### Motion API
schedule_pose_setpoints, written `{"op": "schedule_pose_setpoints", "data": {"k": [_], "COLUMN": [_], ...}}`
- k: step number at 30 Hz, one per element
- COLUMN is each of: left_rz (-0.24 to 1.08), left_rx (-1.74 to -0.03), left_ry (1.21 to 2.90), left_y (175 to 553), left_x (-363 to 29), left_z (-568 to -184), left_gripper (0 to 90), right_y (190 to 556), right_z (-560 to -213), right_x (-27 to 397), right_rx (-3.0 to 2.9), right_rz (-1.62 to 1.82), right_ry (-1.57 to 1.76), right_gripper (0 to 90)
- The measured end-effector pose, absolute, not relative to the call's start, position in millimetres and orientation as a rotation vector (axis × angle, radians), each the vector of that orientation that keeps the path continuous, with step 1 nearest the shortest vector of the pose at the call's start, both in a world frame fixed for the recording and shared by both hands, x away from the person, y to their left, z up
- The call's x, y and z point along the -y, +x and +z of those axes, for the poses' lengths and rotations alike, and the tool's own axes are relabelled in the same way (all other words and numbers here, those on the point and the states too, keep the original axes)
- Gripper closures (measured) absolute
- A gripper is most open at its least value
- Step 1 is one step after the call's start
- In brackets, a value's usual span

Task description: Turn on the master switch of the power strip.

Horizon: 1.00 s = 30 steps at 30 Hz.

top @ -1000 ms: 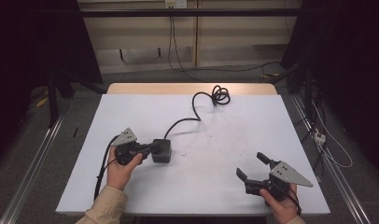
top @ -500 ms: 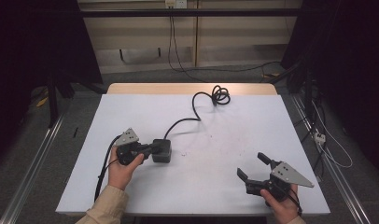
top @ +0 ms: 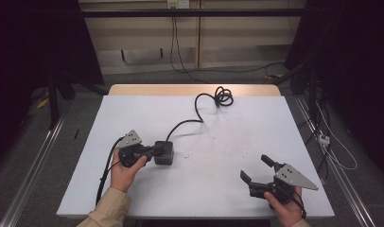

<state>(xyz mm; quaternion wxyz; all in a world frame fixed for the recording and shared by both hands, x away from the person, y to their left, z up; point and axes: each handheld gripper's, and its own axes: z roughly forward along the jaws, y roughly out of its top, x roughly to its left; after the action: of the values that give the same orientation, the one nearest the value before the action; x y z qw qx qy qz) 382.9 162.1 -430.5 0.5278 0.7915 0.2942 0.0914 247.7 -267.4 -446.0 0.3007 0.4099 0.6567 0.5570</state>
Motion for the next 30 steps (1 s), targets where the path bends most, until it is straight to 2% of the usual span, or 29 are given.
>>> {"op": "schedule_pose_setpoints", "data": {"k": [30], "left_rz": [0.222], "left_rx": [-0.691], "left_ry": [1.899], "left_y": [382.7], "left_x": [-158.1], "left_z": [-433.2], "left_gripper": [90.0], "right_y": [246.8], "right_z": [-445.9], "right_x": [268.2], "right_rx": [-1.74], "right_rz": [1.481], "right_ry": [1.091], "right_gripper": [5.2]}}
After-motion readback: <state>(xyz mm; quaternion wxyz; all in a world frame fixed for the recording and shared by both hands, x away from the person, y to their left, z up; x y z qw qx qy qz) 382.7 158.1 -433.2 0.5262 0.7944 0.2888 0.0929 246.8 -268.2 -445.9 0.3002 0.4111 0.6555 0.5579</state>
